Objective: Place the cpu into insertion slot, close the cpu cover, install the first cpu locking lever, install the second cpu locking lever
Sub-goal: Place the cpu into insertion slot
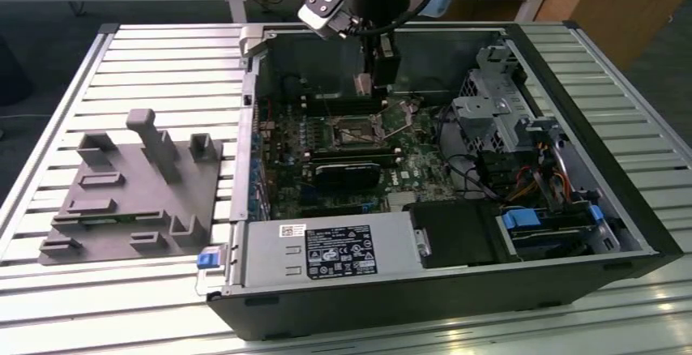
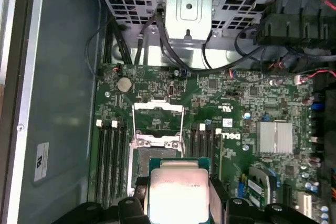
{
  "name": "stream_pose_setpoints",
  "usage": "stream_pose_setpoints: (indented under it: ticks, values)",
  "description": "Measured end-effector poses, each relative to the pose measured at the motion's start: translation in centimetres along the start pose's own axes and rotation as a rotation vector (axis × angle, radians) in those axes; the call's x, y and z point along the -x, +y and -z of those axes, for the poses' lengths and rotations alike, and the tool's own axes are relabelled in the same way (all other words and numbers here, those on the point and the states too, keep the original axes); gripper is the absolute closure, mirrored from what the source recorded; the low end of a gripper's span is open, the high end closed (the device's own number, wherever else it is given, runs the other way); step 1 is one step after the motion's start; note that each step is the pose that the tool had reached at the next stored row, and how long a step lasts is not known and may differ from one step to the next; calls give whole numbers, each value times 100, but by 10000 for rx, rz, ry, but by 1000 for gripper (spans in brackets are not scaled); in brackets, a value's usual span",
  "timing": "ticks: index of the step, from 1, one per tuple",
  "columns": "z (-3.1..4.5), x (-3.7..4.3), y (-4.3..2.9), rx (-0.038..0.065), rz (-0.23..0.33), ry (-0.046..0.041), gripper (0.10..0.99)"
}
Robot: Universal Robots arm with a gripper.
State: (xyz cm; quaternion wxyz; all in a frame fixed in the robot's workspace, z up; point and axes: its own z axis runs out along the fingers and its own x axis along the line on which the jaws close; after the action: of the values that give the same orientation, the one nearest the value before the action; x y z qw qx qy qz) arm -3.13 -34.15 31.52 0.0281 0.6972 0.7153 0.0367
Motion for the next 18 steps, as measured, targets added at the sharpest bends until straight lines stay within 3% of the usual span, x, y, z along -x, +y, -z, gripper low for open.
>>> stream_pose_setpoints:
  ticks: [13,18]
  values:
    - [-232,-58,-46,-1,245,24,549]
    - [-275,-68,-51,-2,221,10,549]
